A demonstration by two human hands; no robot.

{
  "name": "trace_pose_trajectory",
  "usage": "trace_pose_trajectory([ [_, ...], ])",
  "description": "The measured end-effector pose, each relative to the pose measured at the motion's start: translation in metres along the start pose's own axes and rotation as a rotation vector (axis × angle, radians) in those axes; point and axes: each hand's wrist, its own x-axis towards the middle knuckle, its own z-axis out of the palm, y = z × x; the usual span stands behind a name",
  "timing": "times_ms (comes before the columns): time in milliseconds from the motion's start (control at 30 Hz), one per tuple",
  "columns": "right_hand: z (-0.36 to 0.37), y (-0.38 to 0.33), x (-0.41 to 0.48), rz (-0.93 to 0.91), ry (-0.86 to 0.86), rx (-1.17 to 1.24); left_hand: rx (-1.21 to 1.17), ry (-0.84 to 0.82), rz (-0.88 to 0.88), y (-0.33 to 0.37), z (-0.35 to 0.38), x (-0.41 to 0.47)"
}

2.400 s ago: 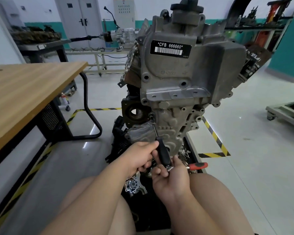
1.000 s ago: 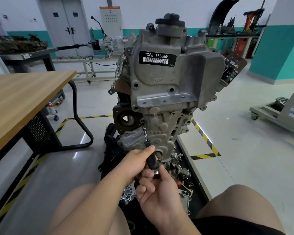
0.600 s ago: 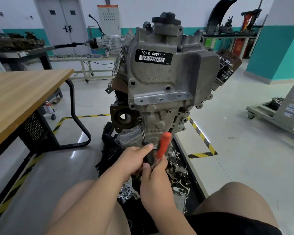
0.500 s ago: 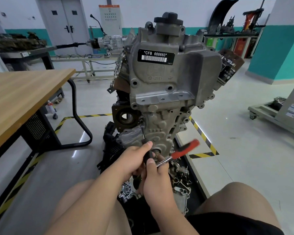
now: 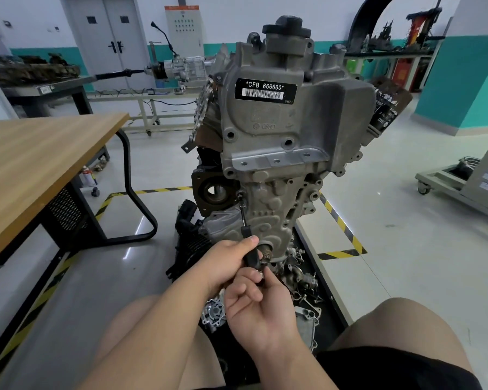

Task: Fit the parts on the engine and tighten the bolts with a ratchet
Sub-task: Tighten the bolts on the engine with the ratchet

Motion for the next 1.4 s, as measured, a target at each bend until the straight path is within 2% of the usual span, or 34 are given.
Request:
trace_pose_trajectory([
  [100,0.000,0.002,0.002,-0.077,0.066,-0.157,0.036,0.015,-0.003,0.000,0.000,-0.001],
  [200,-0.004,0.005,0.008,-0.284,0.148,-0.492,0.090,0.030,0.008,-0.003,0.000,0.000],
  [300,-0.007,0.001,0.004,-0.576,0.219,-1.071,0.096,0.061,0.063,-0.005,0.002,0.004],
  [433,-0.010,-0.004,0.000,-0.803,0.324,-2.150,0.159,0.081,0.082,-0.002,0.000,0.005],
  [500,-0.009,-0.002,0.002,-0.903,0.359,-2.257,0.196,0.080,0.059,0.001,-0.003,0.004],
  [567,-0.009,0.001,0.002,-0.926,0.342,-2.122,0.197,0.092,0.024,0.003,-0.007,0.004],
  [633,-0.007,0.002,0.005,-0.849,0.263,-1.857,0.087,0.070,-0.024,0.005,-0.010,0.004],
  [700,0.000,0.001,0.007,-0.680,0.248,-1.445,-0.037,-0.005,-0.079,0.007,-0.009,0.003],
  [800,0.010,0.006,0.004,-0.437,0.214,-0.871,-0.053,-0.096,-0.126,0.009,-0.007,0.002],
  [900,0.019,0.002,-0.002,-0.230,0.202,-0.528,0.031,-0.088,-0.112,0.010,-0.006,0.002],
  [1000,0.028,-0.006,-0.006,-0.038,0.142,-0.175,-0.024,-0.033,-0.088,0.011,-0.002,0.000],
  [1100,0.028,-0.005,-0.007,-0.079,0.108,-0.208,-0.086,-0.011,-0.049,0.008,0.004,0.001],
  [1267,0.007,-0.008,-0.008,-0.148,0.216,-0.794,-0.024,0.092,0.043,-0.004,0.006,0.006],
  [1400,-0.005,-0.008,-0.010,-0.180,0.272,-0.918,0.025,0.147,0.088,-0.006,0.007,0.008],
])
